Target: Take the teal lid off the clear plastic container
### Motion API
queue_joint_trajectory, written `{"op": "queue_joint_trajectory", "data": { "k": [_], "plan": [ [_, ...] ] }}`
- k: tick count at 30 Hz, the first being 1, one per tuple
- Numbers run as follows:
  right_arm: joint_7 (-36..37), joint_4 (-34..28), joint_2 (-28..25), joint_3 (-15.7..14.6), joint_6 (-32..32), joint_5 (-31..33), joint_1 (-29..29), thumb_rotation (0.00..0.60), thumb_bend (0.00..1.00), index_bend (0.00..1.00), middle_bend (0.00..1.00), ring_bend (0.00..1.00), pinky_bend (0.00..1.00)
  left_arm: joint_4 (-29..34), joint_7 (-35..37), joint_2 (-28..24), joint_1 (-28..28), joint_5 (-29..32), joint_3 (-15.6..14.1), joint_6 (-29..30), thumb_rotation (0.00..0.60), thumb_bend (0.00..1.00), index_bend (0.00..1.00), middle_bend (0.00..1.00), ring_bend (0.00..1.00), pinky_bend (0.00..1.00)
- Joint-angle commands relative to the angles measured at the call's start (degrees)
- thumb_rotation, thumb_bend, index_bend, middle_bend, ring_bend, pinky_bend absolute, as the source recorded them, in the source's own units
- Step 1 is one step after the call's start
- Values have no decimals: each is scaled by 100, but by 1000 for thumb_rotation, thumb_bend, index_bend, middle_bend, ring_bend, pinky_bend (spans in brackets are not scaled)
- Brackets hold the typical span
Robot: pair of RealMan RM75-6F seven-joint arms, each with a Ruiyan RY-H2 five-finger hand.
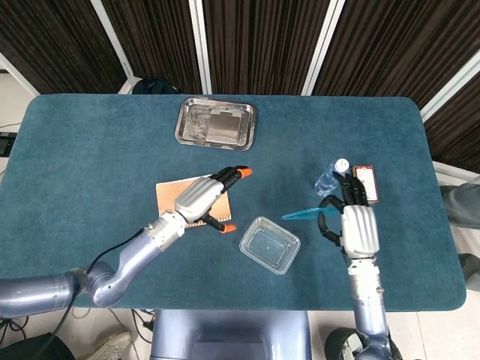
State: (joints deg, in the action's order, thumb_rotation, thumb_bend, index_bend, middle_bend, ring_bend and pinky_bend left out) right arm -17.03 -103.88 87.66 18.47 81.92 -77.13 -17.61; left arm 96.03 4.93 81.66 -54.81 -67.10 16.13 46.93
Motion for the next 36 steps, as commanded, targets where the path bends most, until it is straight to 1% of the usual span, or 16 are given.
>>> {"op": "queue_joint_trajectory", "data": {
  "k": [1, 6, 10, 16, 21, 23, 25, 26, 27, 28, 29, 30, 32, 36],
  "plan": [
    [98, 75, -273, 90, -31, 118, 41, 600, 547, 561, 135, 0, 0, 205, 108, -274, 195, -140, -45, 166, 600, 0, 24, 23, 39, 213],
    [235, 253, -595, 125, -81, 321, 125, 600, 547, 561, 134, 0, 0, 436, 244, -627, 471, -248, -128, 380, 600, 0, 25, 23, 39, 213],
    [394, 376, -841, 88, -143, 500, 236, 600, 548, 561, 134, 0, 0, 604, 375, -946, 762, -405, -270, 589, 600, 0, 25, 24, 39, 214],
    [405, 491, -1089, -114, -243, 616, 345, 600, 547, 561, 134, 0, 0, 719, 639, -1330, 1236, -741, -598, 892, 600, 0, 26, 24, 39, 214],
    [268, 555, -1140, -281, -356, 766, 375, 600, 548, 554, 134, 0, 0, 736, 626, -1580, 1645, -1119, -960, 1226, 600, 0, 26, 23, 39, 213],
    [189, 571, -1146, -350, -431, 843, 368, 600, 548, 506, 133, 0, 0, 762, 655, -1649, 1857, -1278, -1110, 1444, 600, 0, 26, 23, 39, 213],
    [98, 586, -1136, -417, -500, 902, 349, 600, 547, 413, 111, 0, 0, 798, 740, -1718, 2062, -1382, -1253, 1617, 600, 0, 26, 23, 39, 213],
    [50, 586, -1127, -439, -529, 930, 334, 600, 530, 316, 78, 0, 0, 806, 784, -1746, 2143, -1427, -1306, 1686, 600, 0, 26, 23, 39, 213],
    [14, 583, -1122, -452, -551, 949, 321, 600, 507, 239, 51, 0, 0, 809, 811, -1763, 2193, -1453, -1335, 1731, 600, 0, 26, 23, 39, 213],
    [-82, 586, -1105, -471, -601, 996, 285, 600, 460, 128, 20, 0, 0, 814, 848, -1795, 2279, -1486, -1382, 1809, 600, 0, 26, 23, 39, 213],
    [-187, 578, -1088, -474, -626, 1052, 254, 600, 414, 60, 5, 0, 0, 816, 875, -1822, 2342, -1525, -1417, 1867, 600, 0, 26, 23, 39, 212],
    [-300, 563, -1066, -463, -634, 1102, 216, 600, 375, 14, 0, 0, 0, 815, 900, -1855, 2410, -1551, -1451, 1928, 600, 0, 26, 23, 39, 210],
    [-462, 535, -1021, -434, -603, 1156, 157, 600, 333, 0, 0, 0, 0, 824, 951, -1898, 2518, -1592, -1496, 2024, 600, 0, 26, 23, 39, 206],
    [-598, 458, -934, -379, -492, 1179, 86, 600, 313, 0, 0, 0, 0, 803, 994, -2010, 2721, -1719, -1605, 2192, 600, 0, 26, 23, 37, 199]
  ]
}}
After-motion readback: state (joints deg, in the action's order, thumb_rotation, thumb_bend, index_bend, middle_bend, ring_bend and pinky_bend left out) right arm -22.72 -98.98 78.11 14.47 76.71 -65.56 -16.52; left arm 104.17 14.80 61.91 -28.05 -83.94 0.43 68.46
